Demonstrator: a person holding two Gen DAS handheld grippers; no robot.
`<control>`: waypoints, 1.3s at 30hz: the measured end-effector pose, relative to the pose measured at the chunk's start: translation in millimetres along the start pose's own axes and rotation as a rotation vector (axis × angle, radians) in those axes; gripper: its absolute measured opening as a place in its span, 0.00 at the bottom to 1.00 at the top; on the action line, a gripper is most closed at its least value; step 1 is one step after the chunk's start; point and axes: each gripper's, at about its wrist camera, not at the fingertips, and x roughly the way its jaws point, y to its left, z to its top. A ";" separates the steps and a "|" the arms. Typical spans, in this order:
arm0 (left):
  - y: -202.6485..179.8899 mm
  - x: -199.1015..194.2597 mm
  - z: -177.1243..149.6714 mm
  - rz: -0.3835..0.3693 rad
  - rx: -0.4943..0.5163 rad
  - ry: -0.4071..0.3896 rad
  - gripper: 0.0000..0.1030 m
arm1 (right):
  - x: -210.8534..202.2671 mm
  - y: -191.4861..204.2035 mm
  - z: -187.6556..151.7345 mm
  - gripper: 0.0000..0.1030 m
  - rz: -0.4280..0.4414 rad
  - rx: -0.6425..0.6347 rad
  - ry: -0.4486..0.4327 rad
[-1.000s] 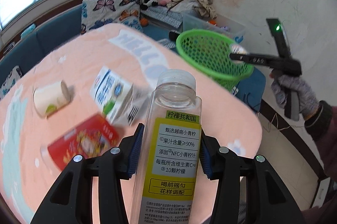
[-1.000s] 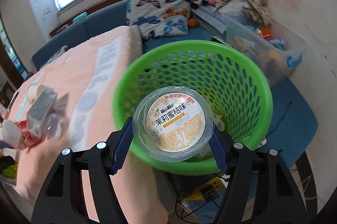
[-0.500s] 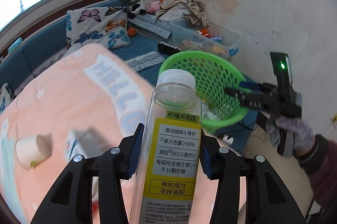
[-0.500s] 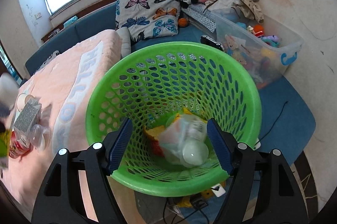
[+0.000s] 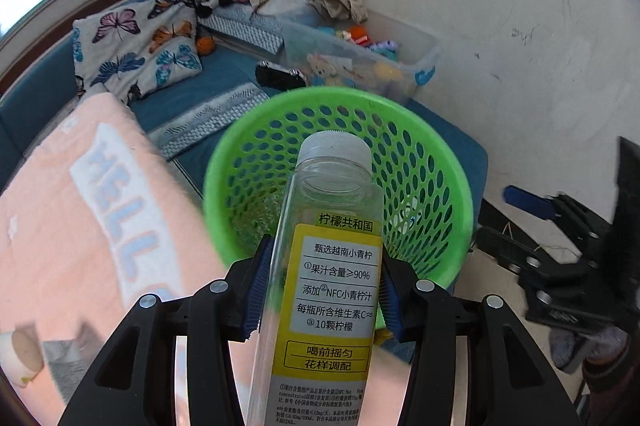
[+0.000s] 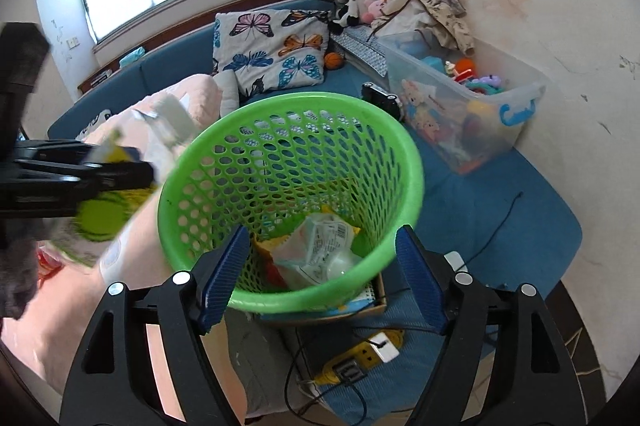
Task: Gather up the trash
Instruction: 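Carry the jelly cup and juice bottle over the green basket and open both tools, then move the left tool to the red paper cup while the right tool reaches the milk carton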
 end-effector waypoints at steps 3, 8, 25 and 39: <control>-3.7 17.8 2.1 0.001 -0.001 0.032 0.45 | -0.1 -2.1 -0.7 0.73 -0.004 0.004 0.001; -2.6 30.2 -0.1 0.010 -0.012 0.063 0.45 | 2.8 -3.9 -6.2 0.73 -0.005 0.007 0.013; 6.9 -46.0 -24.4 -0.018 -0.049 -0.085 0.58 | -23.7 27.4 -9.8 0.73 0.040 -0.039 -0.018; 68.5 -155.1 -134.5 0.134 -0.126 -0.176 0.65 | -44.9 110.0 -12.4 0.77 0.163 -0.141 -0.051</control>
